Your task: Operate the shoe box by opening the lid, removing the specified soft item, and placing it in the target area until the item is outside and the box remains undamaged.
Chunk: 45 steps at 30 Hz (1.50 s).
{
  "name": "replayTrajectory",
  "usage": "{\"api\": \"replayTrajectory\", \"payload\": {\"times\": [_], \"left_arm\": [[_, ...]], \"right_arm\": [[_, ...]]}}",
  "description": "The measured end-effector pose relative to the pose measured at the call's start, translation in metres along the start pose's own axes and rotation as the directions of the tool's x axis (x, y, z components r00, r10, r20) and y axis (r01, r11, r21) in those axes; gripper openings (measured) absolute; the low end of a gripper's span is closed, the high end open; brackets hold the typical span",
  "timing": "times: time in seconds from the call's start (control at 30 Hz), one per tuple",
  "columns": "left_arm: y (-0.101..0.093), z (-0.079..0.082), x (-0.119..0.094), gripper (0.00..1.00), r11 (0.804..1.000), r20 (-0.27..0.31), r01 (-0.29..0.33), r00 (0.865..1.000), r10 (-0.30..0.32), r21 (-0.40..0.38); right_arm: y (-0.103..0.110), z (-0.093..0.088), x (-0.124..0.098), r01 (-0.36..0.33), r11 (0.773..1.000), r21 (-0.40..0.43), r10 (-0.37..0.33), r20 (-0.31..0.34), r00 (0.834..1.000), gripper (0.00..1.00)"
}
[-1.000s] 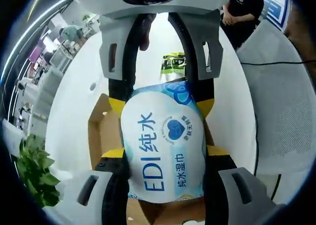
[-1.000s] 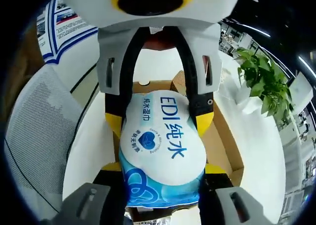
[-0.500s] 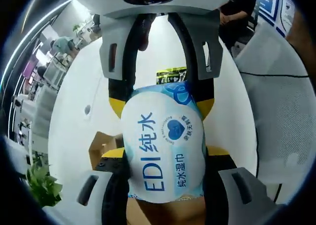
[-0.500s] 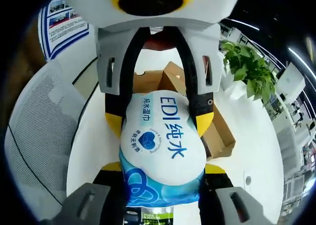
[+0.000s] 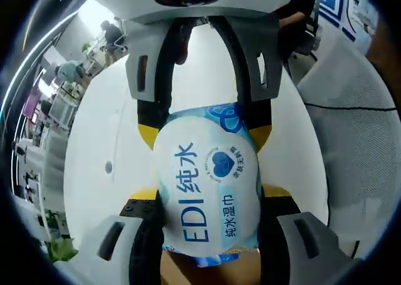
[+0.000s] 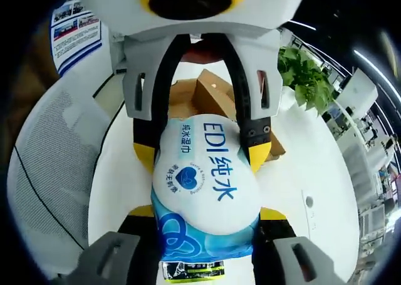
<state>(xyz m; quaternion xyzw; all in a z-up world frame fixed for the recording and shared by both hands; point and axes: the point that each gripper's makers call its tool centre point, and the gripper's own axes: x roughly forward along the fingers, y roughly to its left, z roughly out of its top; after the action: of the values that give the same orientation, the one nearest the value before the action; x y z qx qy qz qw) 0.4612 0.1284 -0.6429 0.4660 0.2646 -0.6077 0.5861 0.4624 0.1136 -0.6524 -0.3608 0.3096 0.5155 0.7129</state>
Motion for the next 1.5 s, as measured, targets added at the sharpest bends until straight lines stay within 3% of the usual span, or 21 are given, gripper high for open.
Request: {"api": "replayTrajectory", "payload": {"times": [0.43, 0.7, 1.1, 1.5], "left_arm": [[-0.002, 0.038, 0.029, 0.59, 0.998, 0.018, 0.035, 0.999, -0.036, 0.044], [-0.004, 0.051, 0.041, 0.59, 0.998, 0.026, 0.045, 0.999, -0.046, 0.050], [-0.005, 0.055, 0.060, 0.59, 0.998, 0.028, 0.052, 0.998, -0.053, 0.033], [-0.007, 0.041, 0.080, 0.59, 0.998, 0.018, 0.069, 0.997, -0.069, 0.007]], "right_arm": [[0.006, -0.042, -0.022, 0.019, 0.999, 0.051, -0.017, -0.023, 1.000, 0.55], [0.007, -0.060, -0.027, 0.017, 0.998, 0.061, -0.015, -0.039, 0.999, 0.55], [0.006, -0.078, -0.020, -0.003, 0.998, 0.060, 0.006, -0.056, 0.998, 0.55], [0.008, -0.088, 0.000, -0.036, 0.998, 0.055, 0.039, -0.067, 0.997, 0.55]]}}
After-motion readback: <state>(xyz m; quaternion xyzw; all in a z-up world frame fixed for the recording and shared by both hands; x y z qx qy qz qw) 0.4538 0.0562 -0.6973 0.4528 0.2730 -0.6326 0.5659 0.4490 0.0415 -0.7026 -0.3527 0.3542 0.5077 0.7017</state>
